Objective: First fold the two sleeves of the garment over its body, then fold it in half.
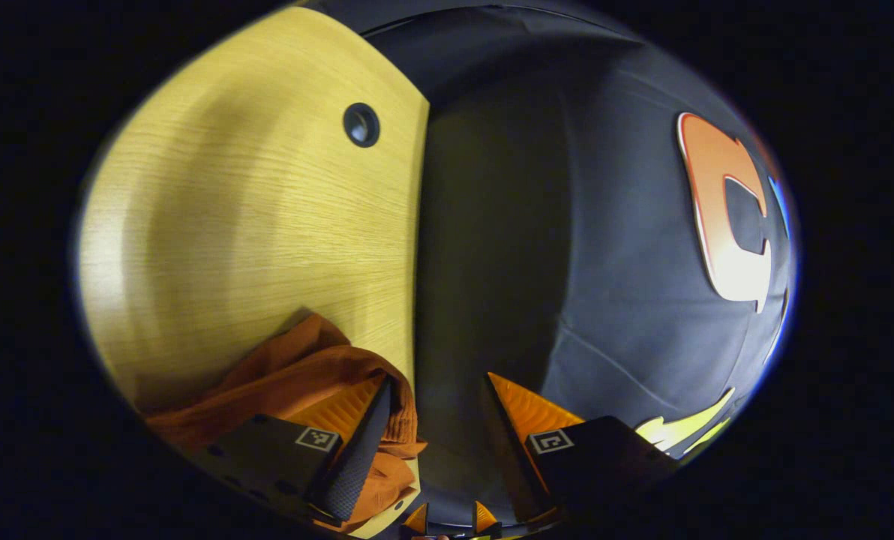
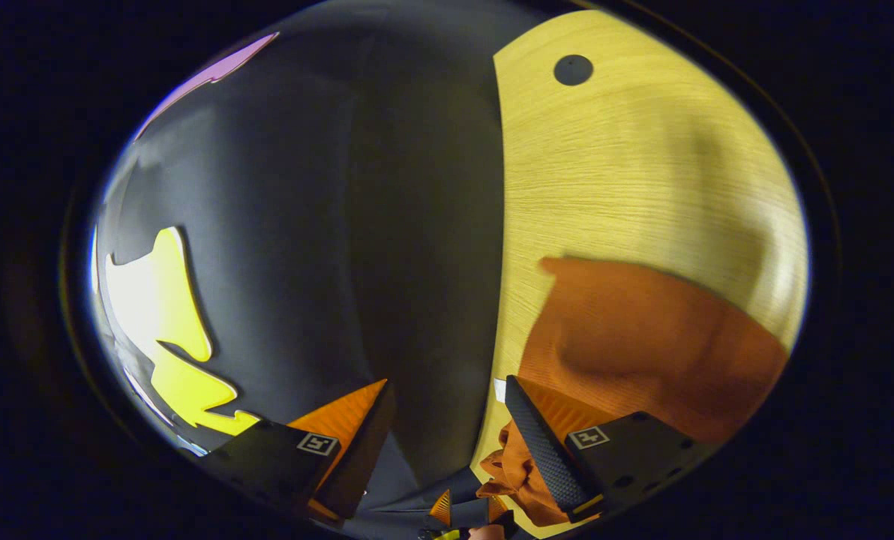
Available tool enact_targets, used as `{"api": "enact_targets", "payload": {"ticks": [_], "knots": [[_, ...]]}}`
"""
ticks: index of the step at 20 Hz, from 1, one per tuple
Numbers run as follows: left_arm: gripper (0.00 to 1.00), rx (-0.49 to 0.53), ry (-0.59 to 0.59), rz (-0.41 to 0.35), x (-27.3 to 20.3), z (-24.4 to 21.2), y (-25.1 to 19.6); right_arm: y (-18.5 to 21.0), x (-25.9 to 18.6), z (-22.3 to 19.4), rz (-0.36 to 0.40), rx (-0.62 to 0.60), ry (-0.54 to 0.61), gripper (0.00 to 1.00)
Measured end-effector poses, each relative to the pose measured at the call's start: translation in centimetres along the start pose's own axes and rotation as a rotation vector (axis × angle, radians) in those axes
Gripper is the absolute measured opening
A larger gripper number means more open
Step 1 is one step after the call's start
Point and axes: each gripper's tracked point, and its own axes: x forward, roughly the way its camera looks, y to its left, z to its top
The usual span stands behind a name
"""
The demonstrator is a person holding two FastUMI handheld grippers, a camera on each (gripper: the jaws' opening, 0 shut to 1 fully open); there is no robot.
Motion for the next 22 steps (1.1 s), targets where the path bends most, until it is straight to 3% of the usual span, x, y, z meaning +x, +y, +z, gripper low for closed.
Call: {"api": "enact_targets", "payload": {"ticks": [1,2,3,4,5,7,8,9,10,12,13,17,22], "knots": [[0.89,0.011,0.004,-0.012,0.0,0.0,-1.0,0.6,-0.4,-0.2,0.001,-0.035,0.002,0.95],[0.89,0.031,0.004,-0.022,-0.3,0.2,-2.0,1.1,-0.7,-0.4,0.007,-0.061,0.007,0.95],[0.77,0.051,0.001,-0.032,-0.7,0.3,-2.4,2.0,-1.1,-0.6,0.019,-0.077,0.015,0.95],[0.90,0.064,-0.001,-0.051,-1.4,0.2,-3.3,3.3,-1.5,-0.9,0.033,-0.086,0.020,0.95],[0.77,0.074,0.000,-0.071,-2.2,0.2,-4.0,4.4,-2.3,-1.2,0.045,-0.095,0.024,0.95],[0.78,0.140,0.010,-0.088,-4.1,-0.1,-5.1,6.7,-4.5,-2.0,0.063,-0.169,0.020,0.89],[0.92,0.202,0.016,-0.082,-5.3,-0.4,-5.9,7.7,-6.0,-2.3,0.064,-0.248,0.014,0.95],[0.80,0.272,0.013,-0.076,-6.6,-0.4,-7.0,9.0,-7.3,-2.9,0.060,-0.340,0.010,0.95],[0.94,0.347,-0.005,-0.075,-7.9,-0.3,-8.2,10.7,-8.9,-3.2,0.074,-0.427,0.001,0.95],[0.73,0.501,-0.062,-0.048,-11.1,0.4,-10.3,13.4,-11.5,-4.1,0.071,-0.581,-0.019,0.95],[0.99,0.556,-0.078,-0.055,-12.2,0.1,-11.4,14.6,-12.9,-4.3,0.076,-0.647,-0.034,0.95],[0.98,0.717,-0.121,-0.093,-17.1,-0.9,-15.2,17.9,-18.6,-5.5,0.078,-0.891,-0.109,0.95],[0.98,0.980,-0.191,-0.063,-22.9,-1.9,-16.0,19.8,-26.3,-7.0,0.061,-1.248,-0.267,0.96]]}}
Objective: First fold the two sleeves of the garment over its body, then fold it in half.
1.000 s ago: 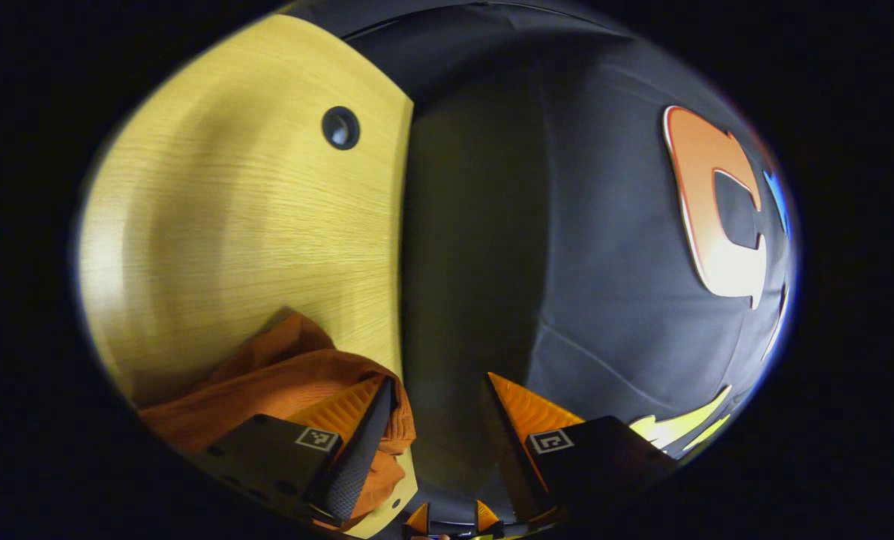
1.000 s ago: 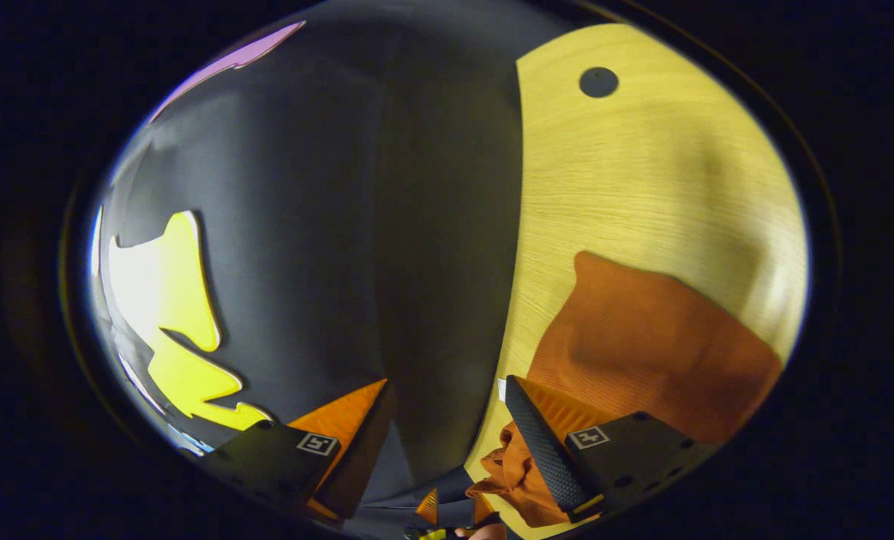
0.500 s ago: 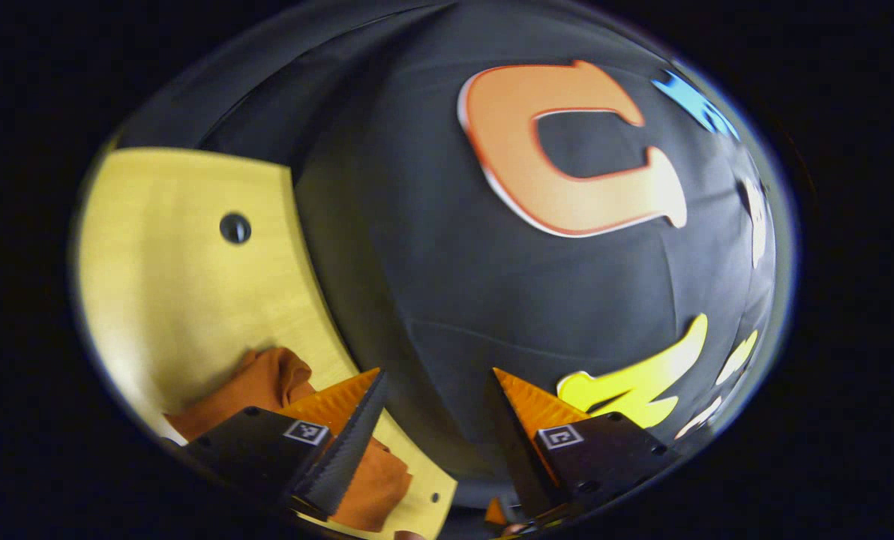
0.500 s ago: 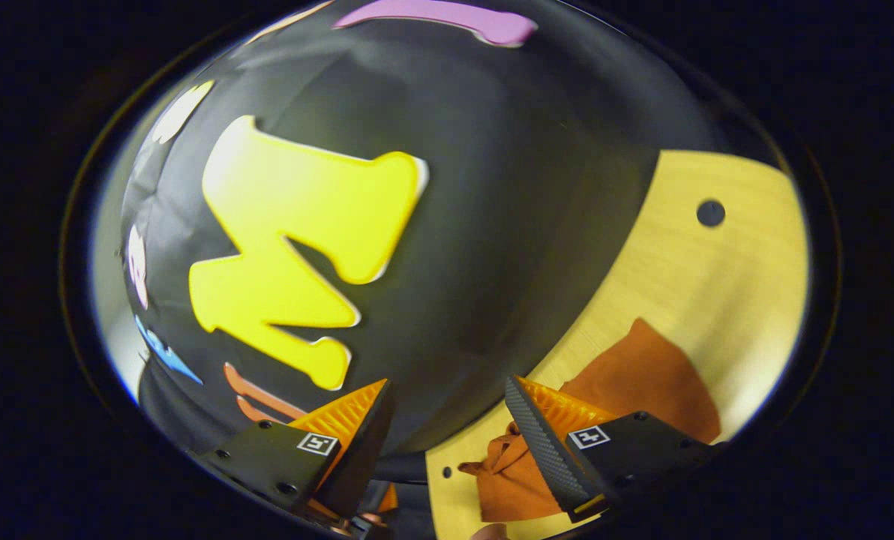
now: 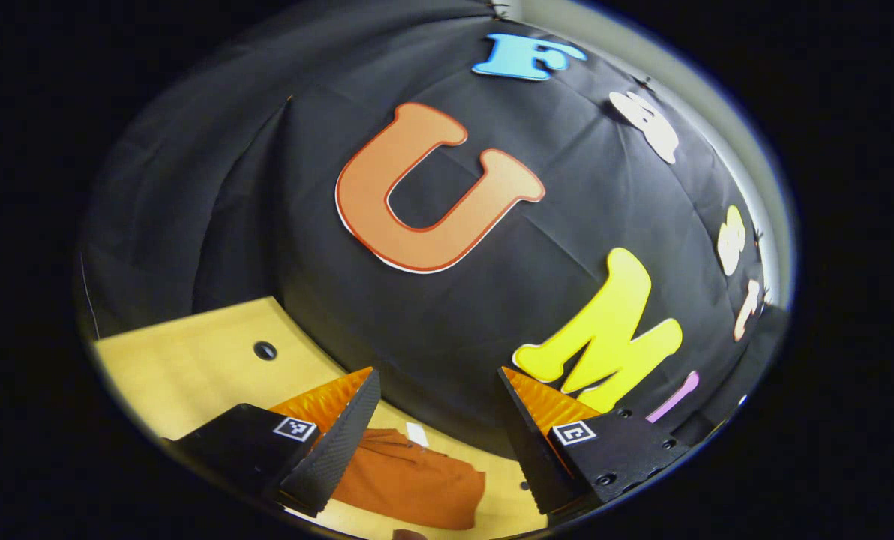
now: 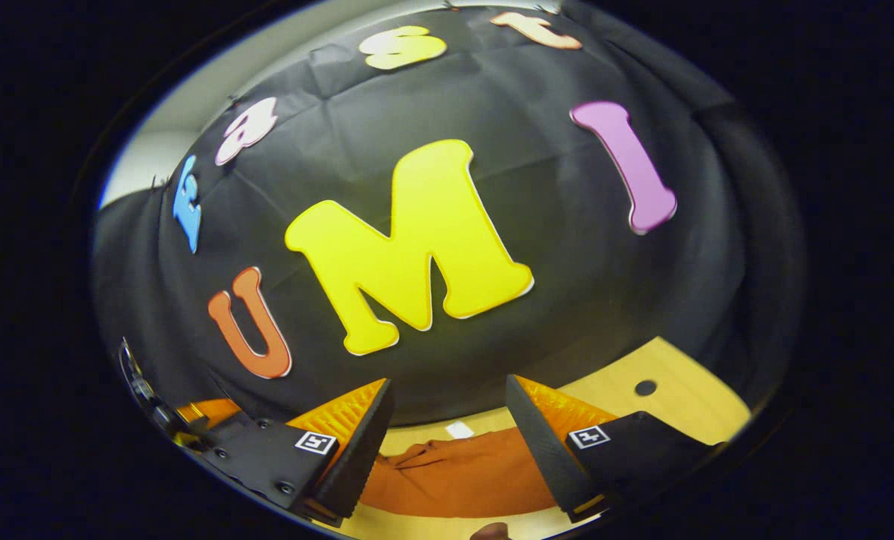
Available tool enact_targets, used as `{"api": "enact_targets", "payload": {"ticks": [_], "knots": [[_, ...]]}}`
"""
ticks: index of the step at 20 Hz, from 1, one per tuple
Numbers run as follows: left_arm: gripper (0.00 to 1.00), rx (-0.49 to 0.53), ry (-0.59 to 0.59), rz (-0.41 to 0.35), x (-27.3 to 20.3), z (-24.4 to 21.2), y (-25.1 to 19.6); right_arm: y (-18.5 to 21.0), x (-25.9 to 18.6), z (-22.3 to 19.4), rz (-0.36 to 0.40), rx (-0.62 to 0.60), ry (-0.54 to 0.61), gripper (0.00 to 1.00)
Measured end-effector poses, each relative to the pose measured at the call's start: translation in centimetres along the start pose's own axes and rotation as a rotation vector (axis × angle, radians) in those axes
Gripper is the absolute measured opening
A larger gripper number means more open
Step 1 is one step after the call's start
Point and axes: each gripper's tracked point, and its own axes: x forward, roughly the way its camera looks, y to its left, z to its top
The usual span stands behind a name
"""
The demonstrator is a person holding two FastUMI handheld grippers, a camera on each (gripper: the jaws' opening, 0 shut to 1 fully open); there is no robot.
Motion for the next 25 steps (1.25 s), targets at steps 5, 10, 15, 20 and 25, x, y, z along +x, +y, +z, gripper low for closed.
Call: {"api": "enact_targets", "payload": {"ticks": [5,10,15,20,25], "knots": [[0.98,0.253,0.001,0.053,-6.1,-0.9,-0.3,0.0,-6.1,-0.4,-0.080,-0.249,-0.050,0.96],[0.98,0.412,0.029,0.016,-12.3,-3.1,-1.8,0.2,-12.0,-3.0,-0.085,-0.364,-0.049,0.96],[0.97,0.481,0.065,0.001,-17.1,-5.5,-2.0,0.1,-16.0,-5.8,-0.089,-0.425,-0.047,0.92],[0.98,0.476,0.078,-0.013,-19.0,-6.6,-2.2,1.5,-16.4,-7.2,-0.048,-0.409,-0.028,0.93],[0.98,0.468,0.074,0.005,-19.1,-6.5,-1.4,2.8,-16.1,-7.7,-0.013,-0.407,-0.024,0.94]]}}
